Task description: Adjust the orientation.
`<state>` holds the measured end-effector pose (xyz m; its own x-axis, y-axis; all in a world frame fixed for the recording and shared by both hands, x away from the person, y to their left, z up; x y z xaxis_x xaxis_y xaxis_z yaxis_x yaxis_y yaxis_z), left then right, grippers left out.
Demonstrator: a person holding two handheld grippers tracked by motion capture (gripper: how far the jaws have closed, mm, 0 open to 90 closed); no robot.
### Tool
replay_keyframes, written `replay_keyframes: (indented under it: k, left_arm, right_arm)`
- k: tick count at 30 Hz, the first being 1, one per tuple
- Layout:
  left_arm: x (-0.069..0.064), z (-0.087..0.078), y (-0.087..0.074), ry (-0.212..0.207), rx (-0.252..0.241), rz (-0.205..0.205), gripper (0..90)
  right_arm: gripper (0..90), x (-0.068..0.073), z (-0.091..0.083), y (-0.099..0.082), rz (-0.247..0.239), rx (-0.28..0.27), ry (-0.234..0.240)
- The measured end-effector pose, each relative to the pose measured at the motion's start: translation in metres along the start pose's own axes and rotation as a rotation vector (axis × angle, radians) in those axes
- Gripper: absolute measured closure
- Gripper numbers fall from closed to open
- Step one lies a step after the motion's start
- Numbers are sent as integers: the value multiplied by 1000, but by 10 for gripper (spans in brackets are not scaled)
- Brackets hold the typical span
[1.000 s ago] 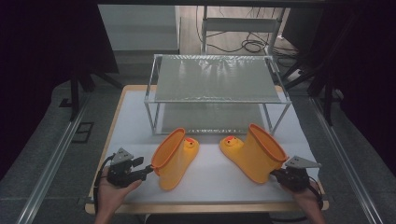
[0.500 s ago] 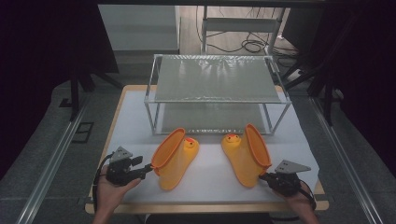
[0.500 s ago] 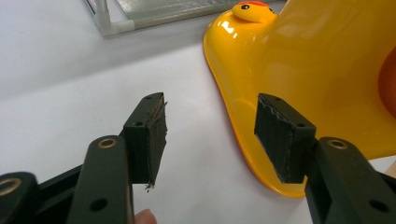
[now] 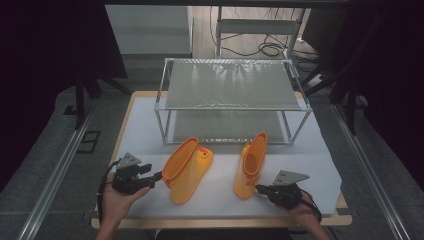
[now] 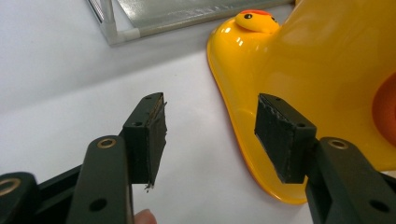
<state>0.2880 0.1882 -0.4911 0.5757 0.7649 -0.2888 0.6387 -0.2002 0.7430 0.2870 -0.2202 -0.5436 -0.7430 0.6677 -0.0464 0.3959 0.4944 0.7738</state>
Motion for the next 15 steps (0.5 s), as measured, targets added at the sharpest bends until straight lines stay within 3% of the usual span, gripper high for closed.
replay_keyframes:
  k: [5, 9, 15]
  left_arm:
    - [0, 1, 0, -3, 4, -3, 438]
    - [1, 1, -1, -2, 7, -6, 438]
    - [1, 2, -4, -9, 9, -13, 437]
  right_arm:
    - [893, 10, 12, 10, -16, -2, 21]
    - [890, 9, 11, 11, -27, -6, 4]
    - [792, -20, -13, -2, 90, -52, -75]
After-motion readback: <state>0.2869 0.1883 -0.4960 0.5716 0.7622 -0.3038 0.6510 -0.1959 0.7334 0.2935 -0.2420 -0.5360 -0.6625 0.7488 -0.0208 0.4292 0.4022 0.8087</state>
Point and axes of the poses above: each handheld gripper's, and its own axes: z roughly forward along the jaws, y roughly out of its top, x roughly to its left, the point moved 5 cm from there along z, roughly forward along the jaws, and after that the axes turned 8 degrees about -y, right-handed, at the moved point
